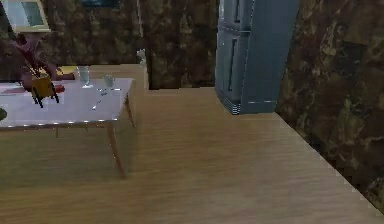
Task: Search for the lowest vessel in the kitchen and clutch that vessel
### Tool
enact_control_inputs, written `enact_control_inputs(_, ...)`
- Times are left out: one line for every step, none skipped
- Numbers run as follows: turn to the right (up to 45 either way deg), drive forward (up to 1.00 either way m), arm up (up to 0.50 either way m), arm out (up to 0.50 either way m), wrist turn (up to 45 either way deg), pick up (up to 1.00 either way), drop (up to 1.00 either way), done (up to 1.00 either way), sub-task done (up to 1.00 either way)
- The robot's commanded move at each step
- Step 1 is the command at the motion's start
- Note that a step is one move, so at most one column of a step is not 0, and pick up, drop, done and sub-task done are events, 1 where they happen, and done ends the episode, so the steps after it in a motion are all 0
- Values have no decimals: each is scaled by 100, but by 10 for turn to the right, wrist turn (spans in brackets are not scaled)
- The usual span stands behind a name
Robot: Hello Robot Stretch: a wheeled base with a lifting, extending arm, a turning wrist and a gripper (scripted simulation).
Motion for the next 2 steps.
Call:
enact_control_inputs(0,100,0,0,0,0,0,0,0)
enact_control_inputs(120,0,0,0,0,0,0,0,0)
